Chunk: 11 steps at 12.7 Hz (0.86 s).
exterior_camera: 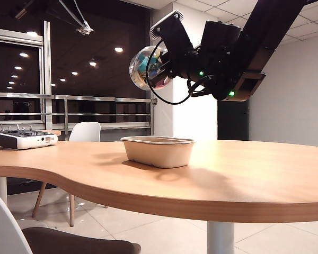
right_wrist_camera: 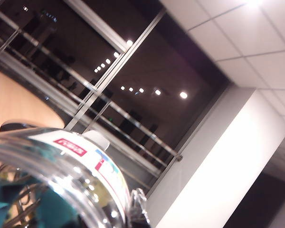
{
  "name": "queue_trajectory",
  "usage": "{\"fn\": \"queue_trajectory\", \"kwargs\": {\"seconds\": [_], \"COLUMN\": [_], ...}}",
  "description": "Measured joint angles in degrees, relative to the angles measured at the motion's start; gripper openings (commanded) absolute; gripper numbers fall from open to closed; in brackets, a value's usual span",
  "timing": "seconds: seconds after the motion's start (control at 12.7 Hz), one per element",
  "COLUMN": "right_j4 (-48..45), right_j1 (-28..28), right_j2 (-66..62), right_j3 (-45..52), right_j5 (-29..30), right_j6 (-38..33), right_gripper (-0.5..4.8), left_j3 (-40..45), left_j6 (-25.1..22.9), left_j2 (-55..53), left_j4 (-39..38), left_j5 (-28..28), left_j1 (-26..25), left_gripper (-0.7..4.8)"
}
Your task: Pick up the box filled with clips, pour some clips from it into the rectangular paper box, and then put the clip box back on the table.
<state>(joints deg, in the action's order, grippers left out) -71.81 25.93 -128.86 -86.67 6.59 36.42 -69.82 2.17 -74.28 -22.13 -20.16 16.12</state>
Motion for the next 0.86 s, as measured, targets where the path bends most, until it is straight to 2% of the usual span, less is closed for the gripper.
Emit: {"fn": "queue_trajectory", "kwargs": {"seconds": [0.86], "right_j4": [-0.7], "right_j1": [0.0], "right_j2": [-1.1], "right_j3": [0.4], "right_j5": [0.0], "right_j6": [1.6], "right_gripper": [-0.01], "left_j3": [0.0], "left_j6": [0.0], "left_j2": [0.0], "left_j4": [0.0], "left_j5": [0.0], "left_j1": [0.0], "left_gripper": [-0.06]}}
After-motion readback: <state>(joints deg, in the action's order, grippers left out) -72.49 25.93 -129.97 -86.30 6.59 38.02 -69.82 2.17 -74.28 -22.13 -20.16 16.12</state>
